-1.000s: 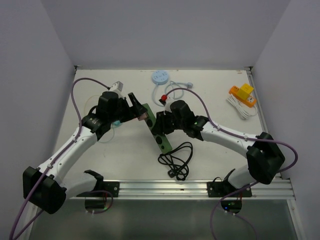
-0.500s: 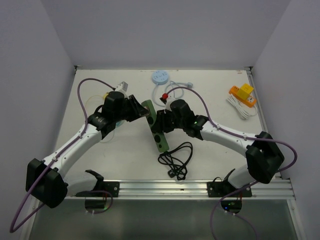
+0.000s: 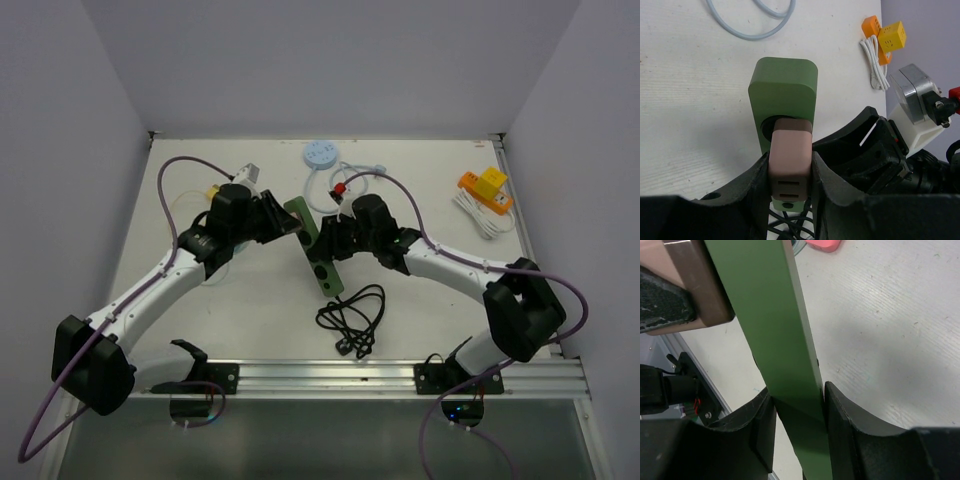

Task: Pull the plug off the socket

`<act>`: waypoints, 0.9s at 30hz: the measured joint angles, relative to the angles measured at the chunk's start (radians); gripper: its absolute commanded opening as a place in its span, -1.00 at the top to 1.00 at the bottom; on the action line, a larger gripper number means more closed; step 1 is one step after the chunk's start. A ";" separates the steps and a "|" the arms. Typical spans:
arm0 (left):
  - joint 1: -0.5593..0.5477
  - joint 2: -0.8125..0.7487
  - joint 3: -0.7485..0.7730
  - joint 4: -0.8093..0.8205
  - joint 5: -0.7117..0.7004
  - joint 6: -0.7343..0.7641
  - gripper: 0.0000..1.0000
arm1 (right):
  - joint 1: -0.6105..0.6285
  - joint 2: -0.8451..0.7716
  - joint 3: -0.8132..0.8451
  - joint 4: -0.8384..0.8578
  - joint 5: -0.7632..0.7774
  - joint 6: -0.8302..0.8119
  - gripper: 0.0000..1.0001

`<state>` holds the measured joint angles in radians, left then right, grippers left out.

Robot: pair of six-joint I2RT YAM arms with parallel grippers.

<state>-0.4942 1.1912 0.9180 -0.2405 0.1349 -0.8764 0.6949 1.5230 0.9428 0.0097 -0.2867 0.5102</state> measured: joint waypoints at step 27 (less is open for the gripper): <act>0.048 -0.028 0.099 -0.107 0.050 0.018 1.00 | -0.074 -0.011 0.049 0.010 -0.106 -0.053 1.00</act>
<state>-0.4461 1.1629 1.0168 -0.3473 0.1844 -0.8589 0.6212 1.5120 0.9916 0.0193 -0.3923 0.4576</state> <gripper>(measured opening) 0.349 0.450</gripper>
